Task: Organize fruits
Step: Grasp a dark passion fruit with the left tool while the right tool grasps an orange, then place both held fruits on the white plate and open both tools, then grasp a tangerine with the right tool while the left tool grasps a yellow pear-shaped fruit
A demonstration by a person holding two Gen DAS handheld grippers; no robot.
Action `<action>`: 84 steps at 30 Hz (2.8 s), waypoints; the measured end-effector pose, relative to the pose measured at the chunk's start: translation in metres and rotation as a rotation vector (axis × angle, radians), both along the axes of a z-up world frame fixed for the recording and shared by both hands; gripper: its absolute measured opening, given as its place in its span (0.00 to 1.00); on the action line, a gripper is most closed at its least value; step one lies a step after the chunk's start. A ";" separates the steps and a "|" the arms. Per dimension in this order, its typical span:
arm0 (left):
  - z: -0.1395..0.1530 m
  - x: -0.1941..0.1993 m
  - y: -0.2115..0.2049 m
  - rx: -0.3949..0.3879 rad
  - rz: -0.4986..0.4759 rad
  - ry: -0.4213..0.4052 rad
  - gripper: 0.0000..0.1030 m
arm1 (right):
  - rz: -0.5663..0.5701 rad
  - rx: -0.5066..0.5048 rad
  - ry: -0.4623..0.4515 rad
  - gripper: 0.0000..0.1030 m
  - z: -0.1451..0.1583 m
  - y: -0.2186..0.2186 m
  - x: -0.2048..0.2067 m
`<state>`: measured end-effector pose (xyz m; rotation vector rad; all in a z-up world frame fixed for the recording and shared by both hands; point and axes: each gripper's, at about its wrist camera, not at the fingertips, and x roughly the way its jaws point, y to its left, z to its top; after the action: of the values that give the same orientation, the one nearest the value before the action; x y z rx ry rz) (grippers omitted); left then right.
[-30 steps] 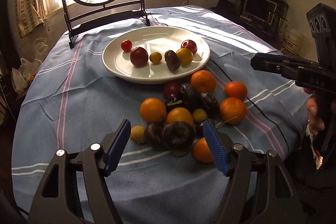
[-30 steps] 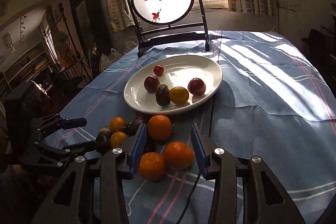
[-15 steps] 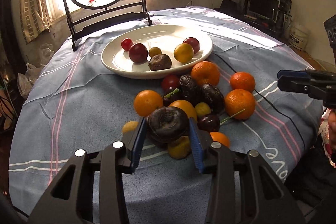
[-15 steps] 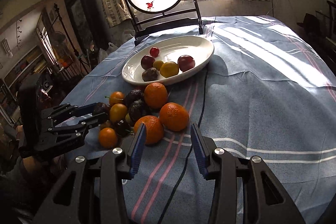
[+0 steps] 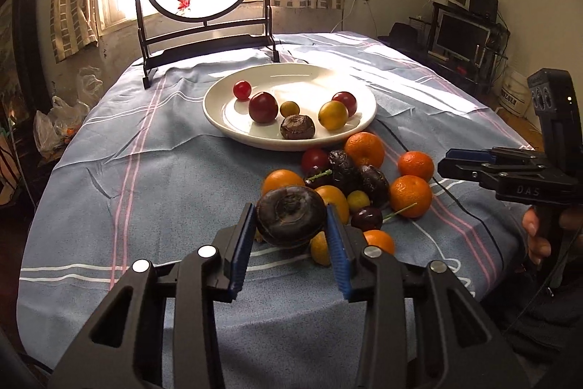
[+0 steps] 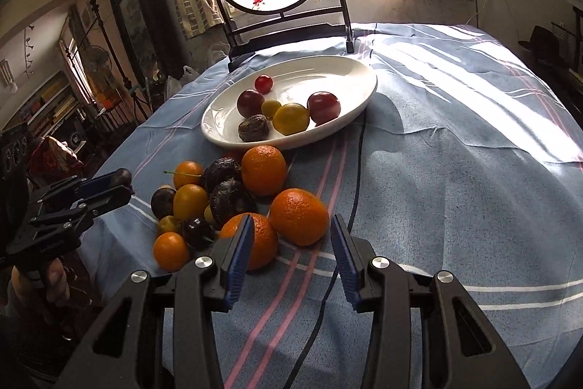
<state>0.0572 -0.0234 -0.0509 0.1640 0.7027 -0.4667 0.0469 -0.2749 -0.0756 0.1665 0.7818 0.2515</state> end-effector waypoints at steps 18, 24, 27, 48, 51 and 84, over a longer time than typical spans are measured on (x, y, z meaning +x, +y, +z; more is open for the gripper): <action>-0.001 0.009 0.003 -0.020 0.007 0.015 0.36 | 0.003 0.177 0.027 0.41 0.005 -0.012 0.016; 0.020 0.051 -0.009 -0.048 -0.025 0.024 0.36 | 0.012 0.157 -0.013 0.41 0.045 -0.012 0.060; 0.022 0.089 -0.023 -0.043 -0.030 0.057 0.36 | 0.017 0.164 0.012 0.41 0.047 -0.009 0.102; 0.022 0.093 -0.009 -0.055 -0.003 0.075 0.72 | 0.071 0.033 -0.023 0.50 0.045 0.021 0.080; 0.006 0.059 -0.001 -0.011 -0.029 0.078 0.73 | 0.106 0.011 -0.004 0.50 0.031 0.024 0.040; -0.040 0.023 -0.006 0.087 0.008 0.113 0.44 | -0.090 0.119 0.038 0.42 -0.023 -0.034 0.016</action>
<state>0.0804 -0.0294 -0.0912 0.2177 0.8347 -0.4408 0.0625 -0.3088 -0.0983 0.3185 0.7958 0.2102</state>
